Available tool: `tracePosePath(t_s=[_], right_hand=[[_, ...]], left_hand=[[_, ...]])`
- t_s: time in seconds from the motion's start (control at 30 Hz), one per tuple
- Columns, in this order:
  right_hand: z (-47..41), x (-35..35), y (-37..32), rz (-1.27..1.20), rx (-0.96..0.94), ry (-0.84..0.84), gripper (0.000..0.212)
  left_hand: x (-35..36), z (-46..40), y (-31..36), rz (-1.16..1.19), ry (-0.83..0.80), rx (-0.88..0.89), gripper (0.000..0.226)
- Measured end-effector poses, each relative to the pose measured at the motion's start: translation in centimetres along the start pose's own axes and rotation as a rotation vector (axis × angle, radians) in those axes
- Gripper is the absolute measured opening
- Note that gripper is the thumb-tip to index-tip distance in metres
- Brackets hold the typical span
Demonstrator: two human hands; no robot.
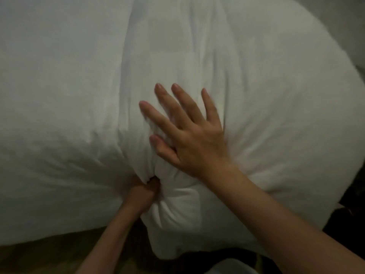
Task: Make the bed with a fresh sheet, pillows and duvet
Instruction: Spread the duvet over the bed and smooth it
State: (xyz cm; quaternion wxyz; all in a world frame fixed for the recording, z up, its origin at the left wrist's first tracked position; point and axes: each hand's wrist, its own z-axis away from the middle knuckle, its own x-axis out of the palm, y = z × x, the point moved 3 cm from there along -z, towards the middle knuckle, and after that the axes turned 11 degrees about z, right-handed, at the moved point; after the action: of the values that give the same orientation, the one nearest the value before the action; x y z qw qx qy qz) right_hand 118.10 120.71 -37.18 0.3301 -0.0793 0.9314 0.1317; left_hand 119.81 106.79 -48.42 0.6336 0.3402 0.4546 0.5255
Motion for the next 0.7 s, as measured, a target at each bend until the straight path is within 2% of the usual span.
tracePosePath(t_s=[0.1,0.23,0.4,0.57,0.63,0.7], right_hand=[[0.2,0.3,-0.4,0.033,0.023,0.042,0.048],[0.0,0.4,-0.3,0.093,0.034,-0.022,0.047],[-0.2,0.2,-0.3,0.077,0.045,-0.159,0.049],[-0.3,-0.5,-0.6,0.1,0.08,-0.27,0.055],[-0.2,-1.5,-0.7,0.074,0.092,-0.276,0.056],[2.1,-3.1,-0.4,0.051,0.072,-0.185,0.054]], left_hand=[[-0.5,-1.0,-1.6,-0.067,-0.044,-0.101,0.05],[-0.4,-0.9,0.0,0.04,-0.097,0.206,0.064],[-0.7,0.4,-0.5,0.069,-0.133,0.139,0.061],[-1.3,0.4,-1.8,0.083,-0.114,0.096,0.033],[-1.5,1.6,-2.1,0.156,-0.112,0.079,0.037],[-1.5,2.8,-2.5,0.23,-0.128,0.082,0.042]])
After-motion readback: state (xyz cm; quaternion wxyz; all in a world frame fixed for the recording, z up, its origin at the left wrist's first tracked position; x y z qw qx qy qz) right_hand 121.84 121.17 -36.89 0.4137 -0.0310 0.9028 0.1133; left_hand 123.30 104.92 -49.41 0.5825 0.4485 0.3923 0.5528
